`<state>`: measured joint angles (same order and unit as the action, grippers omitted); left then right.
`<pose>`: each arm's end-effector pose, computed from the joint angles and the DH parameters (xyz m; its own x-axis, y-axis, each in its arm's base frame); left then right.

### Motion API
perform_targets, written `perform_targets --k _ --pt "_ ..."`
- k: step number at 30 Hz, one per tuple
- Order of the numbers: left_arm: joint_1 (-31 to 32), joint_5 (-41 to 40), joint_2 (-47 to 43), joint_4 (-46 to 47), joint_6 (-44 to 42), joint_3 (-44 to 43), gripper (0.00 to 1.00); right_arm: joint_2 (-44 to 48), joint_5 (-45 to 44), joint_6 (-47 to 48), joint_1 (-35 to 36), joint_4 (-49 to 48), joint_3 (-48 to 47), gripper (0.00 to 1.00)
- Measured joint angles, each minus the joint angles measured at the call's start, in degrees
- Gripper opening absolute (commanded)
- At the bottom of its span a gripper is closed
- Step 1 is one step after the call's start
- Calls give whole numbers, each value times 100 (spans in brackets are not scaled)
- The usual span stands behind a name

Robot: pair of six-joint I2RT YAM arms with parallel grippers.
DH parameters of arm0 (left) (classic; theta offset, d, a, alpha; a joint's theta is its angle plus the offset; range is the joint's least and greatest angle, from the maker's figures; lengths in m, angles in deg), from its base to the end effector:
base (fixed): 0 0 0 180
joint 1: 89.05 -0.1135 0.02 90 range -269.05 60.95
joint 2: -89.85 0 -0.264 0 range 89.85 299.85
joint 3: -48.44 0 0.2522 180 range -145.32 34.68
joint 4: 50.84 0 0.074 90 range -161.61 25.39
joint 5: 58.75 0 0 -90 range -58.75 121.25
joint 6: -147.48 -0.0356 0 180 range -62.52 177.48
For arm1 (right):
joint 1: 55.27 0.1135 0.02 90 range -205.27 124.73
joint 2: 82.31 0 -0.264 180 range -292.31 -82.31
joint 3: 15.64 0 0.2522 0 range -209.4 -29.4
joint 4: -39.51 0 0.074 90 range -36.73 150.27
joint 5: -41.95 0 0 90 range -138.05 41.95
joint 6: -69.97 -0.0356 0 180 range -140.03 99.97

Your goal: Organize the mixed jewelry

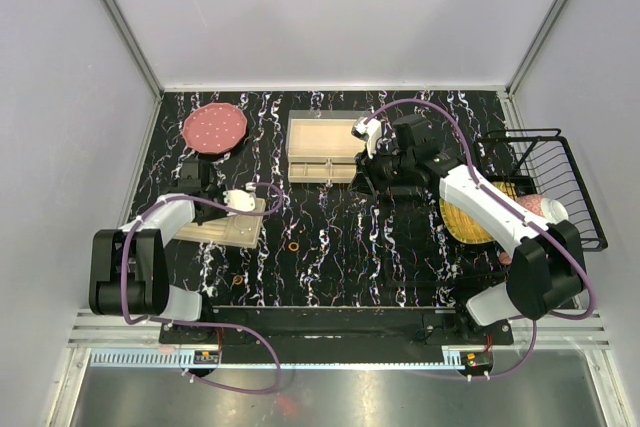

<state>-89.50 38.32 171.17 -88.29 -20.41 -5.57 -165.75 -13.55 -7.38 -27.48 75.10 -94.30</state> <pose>0.2509 -0.0024 0.1599 -0.1461 0.9692 -0.1983 0.8937 0.2152 0.3936 0.2736 0.1670 0.2878 -0.3914 -0.4103 -0.8237 -0.8729 0.4489 0.1911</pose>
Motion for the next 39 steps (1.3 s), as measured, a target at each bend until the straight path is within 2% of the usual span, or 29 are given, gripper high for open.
perform_targets --k 2,9,17,28,32,39 --pt "0 -2 -57 90 2 76 1 0 0 2 0 2 0 38" --pt "0 -13 -177 125 118 153 17 0 -7 2 0 13 0 38" --pt "0 -17 -448 -407 306 94 25 0 -61 4 -4 33 0 38" --pt "70 79 -920 -1051 570 -651 36 0 -61 7 -7 35 0 38" --pt "483 361 -1128 -1309 992 -935 38 0 -66 7 -9 35 0 38" --pt "1934 911 -1067 -1580 2262 -1023 40 -4 -179 68 -33 42 0 38"
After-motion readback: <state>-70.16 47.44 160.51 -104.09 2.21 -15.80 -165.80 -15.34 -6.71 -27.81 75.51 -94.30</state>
